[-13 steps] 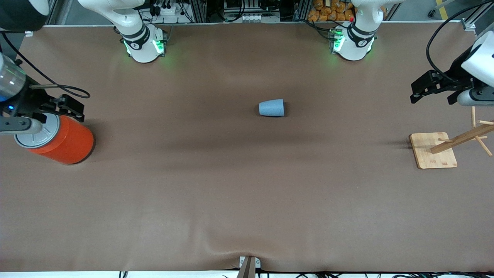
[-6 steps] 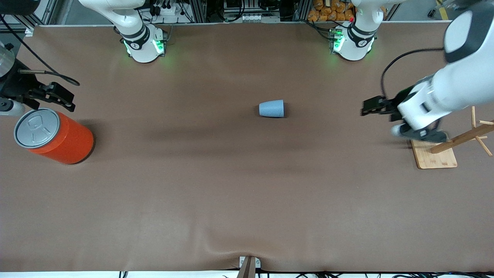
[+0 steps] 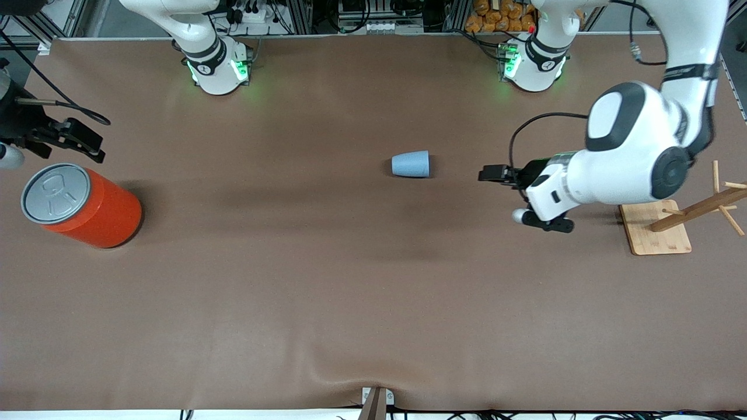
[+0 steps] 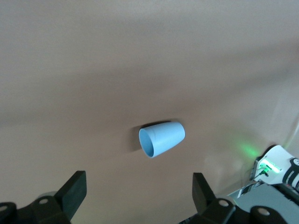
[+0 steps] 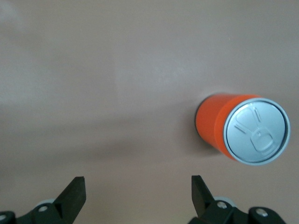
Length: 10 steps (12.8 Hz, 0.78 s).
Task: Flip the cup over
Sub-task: 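Swing the left gripper from the wooden stand toward the blue cup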
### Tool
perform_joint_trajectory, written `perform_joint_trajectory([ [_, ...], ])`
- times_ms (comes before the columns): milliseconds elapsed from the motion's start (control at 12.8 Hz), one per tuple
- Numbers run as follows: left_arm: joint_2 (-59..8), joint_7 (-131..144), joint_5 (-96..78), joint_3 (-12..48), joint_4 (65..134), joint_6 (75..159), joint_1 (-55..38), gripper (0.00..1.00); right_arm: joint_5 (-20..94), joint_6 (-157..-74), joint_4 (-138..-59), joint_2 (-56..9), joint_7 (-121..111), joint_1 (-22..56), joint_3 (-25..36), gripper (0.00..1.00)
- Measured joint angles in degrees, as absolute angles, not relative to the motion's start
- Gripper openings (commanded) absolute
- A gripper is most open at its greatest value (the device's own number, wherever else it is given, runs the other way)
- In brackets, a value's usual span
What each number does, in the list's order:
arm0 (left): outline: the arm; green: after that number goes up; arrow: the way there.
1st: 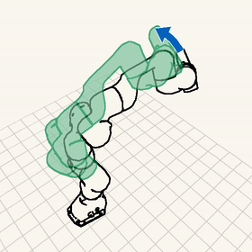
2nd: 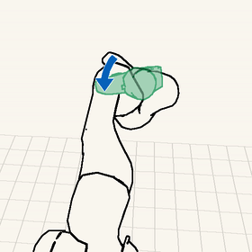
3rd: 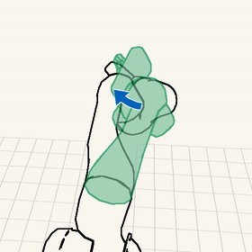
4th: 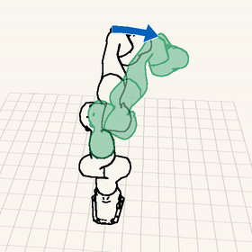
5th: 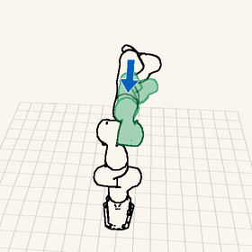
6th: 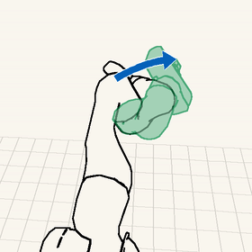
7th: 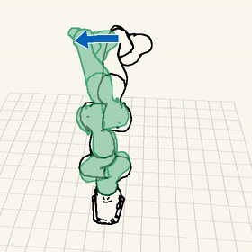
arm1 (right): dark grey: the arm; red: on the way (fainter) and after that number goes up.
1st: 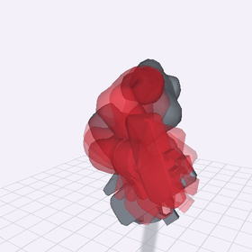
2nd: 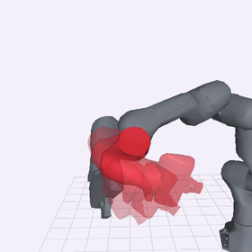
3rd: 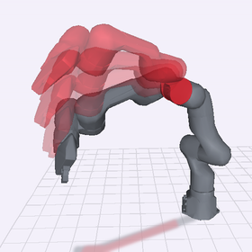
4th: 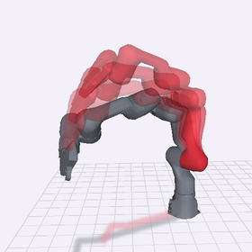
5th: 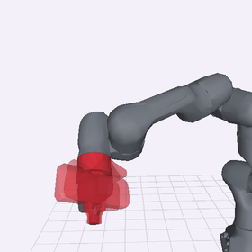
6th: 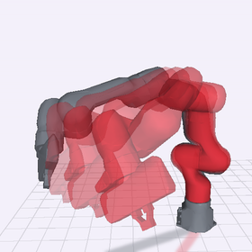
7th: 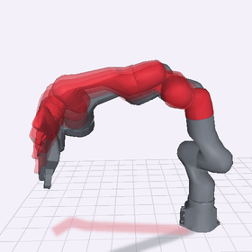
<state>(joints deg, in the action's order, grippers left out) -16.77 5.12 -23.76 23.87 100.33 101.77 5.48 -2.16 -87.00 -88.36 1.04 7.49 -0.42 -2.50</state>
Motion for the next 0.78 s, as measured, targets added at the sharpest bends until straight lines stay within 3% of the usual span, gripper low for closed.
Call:
perform_joint_trajectory([
  [391,-16.7,1.8,-33.5,23.8,111.2,112.4,5.8,1.00,0.3,-86.1,-86.2,1.0,6.0,-1.5,-2.2,1.00],
  [782,-16.7,-9.2,-47.7,23.5,119.9,115.9,6.9,1.00,0.7,-85.8,-85.4,1.0,5.9,-1.6,-2.4,1.00],
])
